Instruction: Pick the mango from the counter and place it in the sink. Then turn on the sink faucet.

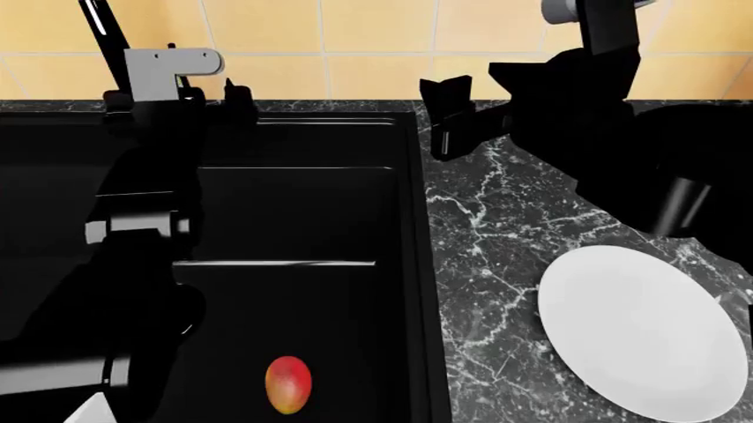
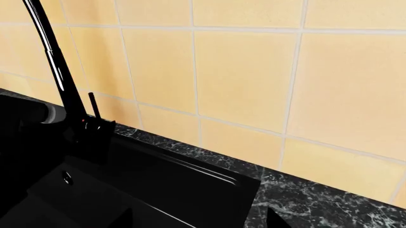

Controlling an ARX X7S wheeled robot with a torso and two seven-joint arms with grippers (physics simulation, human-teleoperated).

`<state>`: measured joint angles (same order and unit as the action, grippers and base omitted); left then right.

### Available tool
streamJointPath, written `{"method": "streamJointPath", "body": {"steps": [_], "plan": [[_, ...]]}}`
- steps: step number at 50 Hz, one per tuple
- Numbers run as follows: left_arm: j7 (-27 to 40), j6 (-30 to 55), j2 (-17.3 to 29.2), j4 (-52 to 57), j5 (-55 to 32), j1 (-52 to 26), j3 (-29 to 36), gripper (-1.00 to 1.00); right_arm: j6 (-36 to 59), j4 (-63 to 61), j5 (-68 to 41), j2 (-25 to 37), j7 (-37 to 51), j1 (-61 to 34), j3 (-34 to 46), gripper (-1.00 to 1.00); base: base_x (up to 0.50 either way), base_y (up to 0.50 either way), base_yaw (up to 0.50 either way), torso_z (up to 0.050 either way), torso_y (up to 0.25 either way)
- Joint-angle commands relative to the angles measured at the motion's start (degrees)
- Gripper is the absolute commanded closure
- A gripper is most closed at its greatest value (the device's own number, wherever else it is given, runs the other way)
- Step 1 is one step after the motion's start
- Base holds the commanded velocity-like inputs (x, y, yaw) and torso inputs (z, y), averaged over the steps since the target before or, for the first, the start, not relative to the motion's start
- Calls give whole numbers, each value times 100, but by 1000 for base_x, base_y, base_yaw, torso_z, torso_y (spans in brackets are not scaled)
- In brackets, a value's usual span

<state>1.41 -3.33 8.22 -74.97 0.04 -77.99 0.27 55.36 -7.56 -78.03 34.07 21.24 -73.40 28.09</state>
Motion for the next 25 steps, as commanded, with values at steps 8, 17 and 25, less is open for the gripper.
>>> {"method": "streamJointPath", "body": {"steps": [8,17,25], "plan": [[-6,-32,-12,0,-23,-4,10,-100,-10,2,-23,10,6,-8,11,-100,0,0,0,0,0],[-240,-130,-55,0,-58,-22,-28,-100,-29,19,-5,8,-23,6,33,-100,0,0,0,0,0],[-351,-199,-91,-1,-45,-38,-45,-100,-6,-11,-68,46,24,-13,7,-100,0,0,0,0,0]]}}
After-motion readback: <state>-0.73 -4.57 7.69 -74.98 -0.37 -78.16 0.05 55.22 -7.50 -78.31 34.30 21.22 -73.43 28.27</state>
